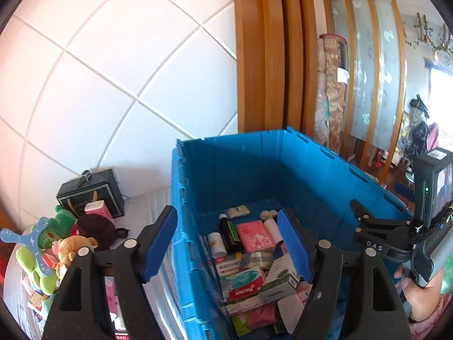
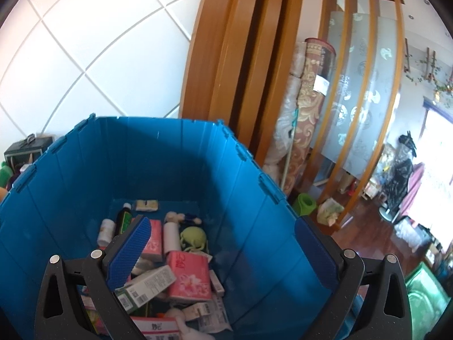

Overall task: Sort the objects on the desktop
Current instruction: 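Move both tools back toward the pile on the bed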

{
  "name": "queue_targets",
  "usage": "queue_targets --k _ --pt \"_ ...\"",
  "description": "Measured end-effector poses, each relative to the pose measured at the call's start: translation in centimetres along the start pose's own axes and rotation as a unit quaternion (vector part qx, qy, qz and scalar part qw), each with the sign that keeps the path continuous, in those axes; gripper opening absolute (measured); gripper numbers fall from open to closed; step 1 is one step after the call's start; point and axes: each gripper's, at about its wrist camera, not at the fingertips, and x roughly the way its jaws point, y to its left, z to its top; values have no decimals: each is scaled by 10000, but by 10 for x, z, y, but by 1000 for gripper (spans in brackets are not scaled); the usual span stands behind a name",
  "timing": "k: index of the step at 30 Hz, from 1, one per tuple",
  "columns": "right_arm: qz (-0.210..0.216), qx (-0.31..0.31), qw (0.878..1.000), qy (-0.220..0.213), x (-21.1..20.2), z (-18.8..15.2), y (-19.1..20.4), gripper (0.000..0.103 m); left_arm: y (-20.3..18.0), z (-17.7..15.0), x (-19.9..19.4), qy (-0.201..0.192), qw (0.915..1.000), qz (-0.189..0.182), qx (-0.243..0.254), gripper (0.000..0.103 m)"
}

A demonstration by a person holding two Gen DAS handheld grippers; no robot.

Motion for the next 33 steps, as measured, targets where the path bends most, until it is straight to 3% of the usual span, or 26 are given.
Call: queue_targets --k 5,6,8,9,14,19,24,28,33 --pt "217 327 9991 128 -5 1 -4 103 21 -4 -13 -88 10000 -34 1 73" --pt "12 454 9988 200 -7 1 -1 103 27 -5 -14 -84 9999 -35 -43 73" --pt "55 424 9989 176 -15 1 8 103 38 -8 -18 -99 9998 -83 -145 73" --pt "-401 634 9970 212 -20 2 15 103 44 -10 -20 -128 9997 -37 -181 73" --pt "-80 518 9985 -142 -51 11 51 103 83 -24 -31 -134 9986 199 -471 73" --pt "637 401 9956 -555 -82 20 102 103 130 -51 -45 -110 9945 768 -710 73" --pt "1442 200 9861 -802 -98 25 163 103 188 -93 -62 43 9844 1385 -1086 73" --pt "2155 -36 9729 -838 -103 26 218 103 237 -133 -77 239 9712 1923 -1384 73" --pt "2838 -464 9556 -638 -97 16 288 103 300 -186 -100 503 9473 2589 -1821 73"
